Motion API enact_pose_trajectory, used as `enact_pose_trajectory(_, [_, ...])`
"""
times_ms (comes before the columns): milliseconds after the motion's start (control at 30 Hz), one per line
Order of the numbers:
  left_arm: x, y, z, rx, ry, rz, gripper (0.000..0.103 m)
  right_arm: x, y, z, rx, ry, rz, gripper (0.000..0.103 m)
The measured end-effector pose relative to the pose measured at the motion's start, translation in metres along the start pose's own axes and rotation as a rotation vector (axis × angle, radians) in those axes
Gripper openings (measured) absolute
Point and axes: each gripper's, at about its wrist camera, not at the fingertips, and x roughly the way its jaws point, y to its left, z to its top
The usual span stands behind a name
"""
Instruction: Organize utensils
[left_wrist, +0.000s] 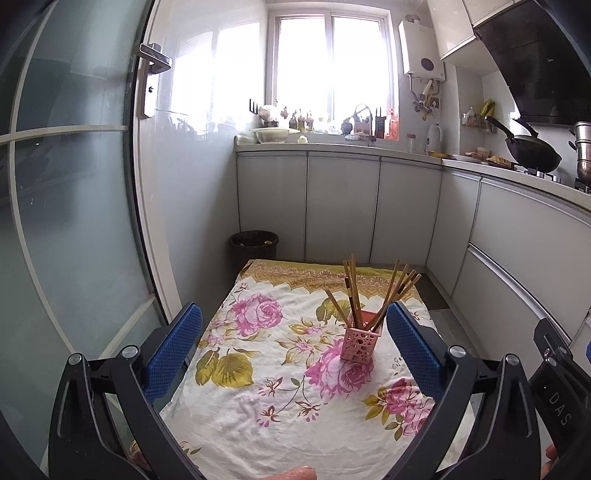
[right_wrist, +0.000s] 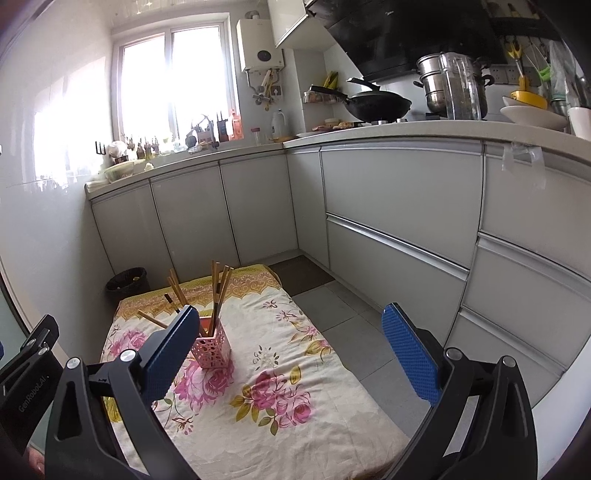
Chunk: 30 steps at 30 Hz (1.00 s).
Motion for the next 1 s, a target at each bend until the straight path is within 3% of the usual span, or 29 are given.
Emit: enact_pose_trajectory(1000, [-0.0049, 0.0018, 0.0037, 0.002, -0.010, -0.003, 0.096, -0.0022, 0.0086, 0.0004, 0.002, 0.014, 0.036, 0.096])
